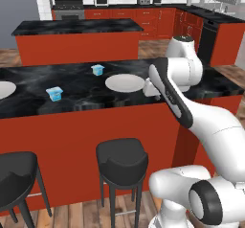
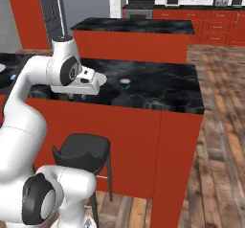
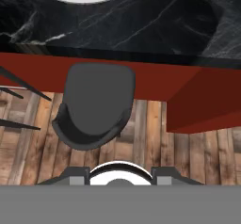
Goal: Place two yogurt containers on each plate.
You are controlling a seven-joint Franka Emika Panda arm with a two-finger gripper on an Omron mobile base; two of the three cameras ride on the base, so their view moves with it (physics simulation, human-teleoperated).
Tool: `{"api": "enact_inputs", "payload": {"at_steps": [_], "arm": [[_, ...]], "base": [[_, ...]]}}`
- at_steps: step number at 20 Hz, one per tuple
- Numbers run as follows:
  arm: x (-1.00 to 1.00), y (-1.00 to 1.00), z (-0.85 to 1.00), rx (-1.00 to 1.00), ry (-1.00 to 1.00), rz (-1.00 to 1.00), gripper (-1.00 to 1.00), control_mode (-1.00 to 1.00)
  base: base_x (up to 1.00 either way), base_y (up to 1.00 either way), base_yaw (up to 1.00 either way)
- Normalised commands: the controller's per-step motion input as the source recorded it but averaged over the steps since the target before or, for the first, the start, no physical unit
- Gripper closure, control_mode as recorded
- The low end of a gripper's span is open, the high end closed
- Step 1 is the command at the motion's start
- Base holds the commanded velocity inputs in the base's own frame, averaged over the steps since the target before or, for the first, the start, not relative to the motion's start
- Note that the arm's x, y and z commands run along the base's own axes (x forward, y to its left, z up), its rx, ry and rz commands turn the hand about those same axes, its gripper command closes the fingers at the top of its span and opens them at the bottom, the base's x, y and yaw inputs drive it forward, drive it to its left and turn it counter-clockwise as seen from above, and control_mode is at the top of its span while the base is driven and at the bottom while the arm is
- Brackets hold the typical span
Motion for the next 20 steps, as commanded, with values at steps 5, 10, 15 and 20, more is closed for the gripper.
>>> {"api": "enact_inputs", "payload": {"at_steps": [5, 10, 15, 20], "arm": [[-0.66, -0.13, 0.0, 0.0, -0.07, 0.0, -1.0, -1.0], [-0.05, -0.47, -0.04, -0.05, 0.0, -0.02, -1.0, -1.0], [0.61, -0.65, 0.1, -0.01, -0.05, -0.11, -1.0, -1.0], [0.65, -0.28, 0.41, 0.0, -0.02, -0.15, -1.0, -1.0]], "base": [[0.0, 0.0, 0.0], [0.0, 0.0, 0.0], [0.0, 0.0, 0.0], [0.0, 0.0, 0.0]]}}
